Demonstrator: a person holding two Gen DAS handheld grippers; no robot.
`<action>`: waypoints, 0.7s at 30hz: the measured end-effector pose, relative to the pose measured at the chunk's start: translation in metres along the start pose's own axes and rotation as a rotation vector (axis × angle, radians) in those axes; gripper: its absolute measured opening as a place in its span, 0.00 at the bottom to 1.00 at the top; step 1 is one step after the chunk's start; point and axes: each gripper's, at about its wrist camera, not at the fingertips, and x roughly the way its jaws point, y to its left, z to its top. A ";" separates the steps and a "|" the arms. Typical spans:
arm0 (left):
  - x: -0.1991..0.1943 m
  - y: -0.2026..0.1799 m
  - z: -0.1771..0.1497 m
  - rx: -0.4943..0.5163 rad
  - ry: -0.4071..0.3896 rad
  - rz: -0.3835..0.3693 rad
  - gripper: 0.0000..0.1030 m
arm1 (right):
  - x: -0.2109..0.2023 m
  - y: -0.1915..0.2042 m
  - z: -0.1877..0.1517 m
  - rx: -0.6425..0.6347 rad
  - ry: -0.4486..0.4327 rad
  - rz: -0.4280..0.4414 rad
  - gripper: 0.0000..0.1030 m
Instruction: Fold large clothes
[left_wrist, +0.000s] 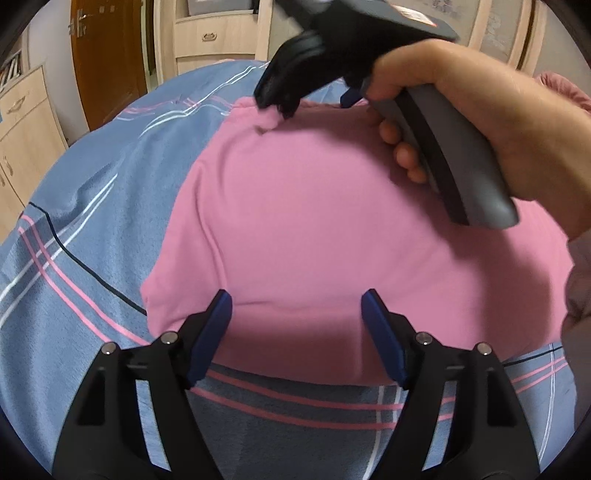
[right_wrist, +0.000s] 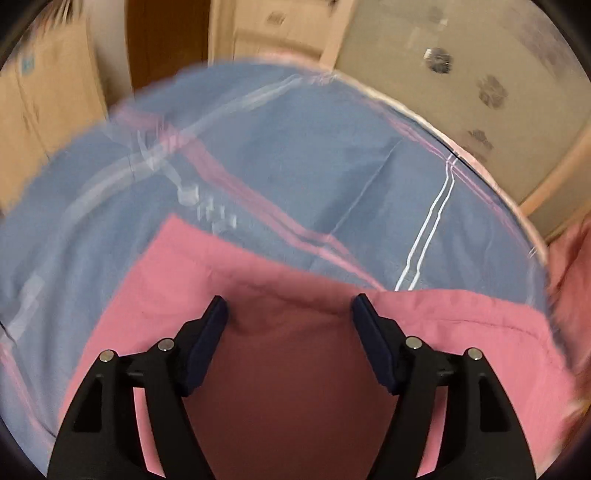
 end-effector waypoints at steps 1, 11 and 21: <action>-0.005 -0.002 -0.001 0.009 -0.012 0.006 0.72 | -0.012 -0.007 -0.001 0.010 -0.039 0.020 0.67; -0.046 -0.054 0.019 0.064 -0.114 -0.048 0.72 | -0.122 -0.134 -0.091 0.141 -0.169 0.090 0.69; -0.009 -0.119 0.020 0.151 -0.075 0.015 0.73 | -0.077 -0.176 -0.134 0.208 -0.074 0.008 0.73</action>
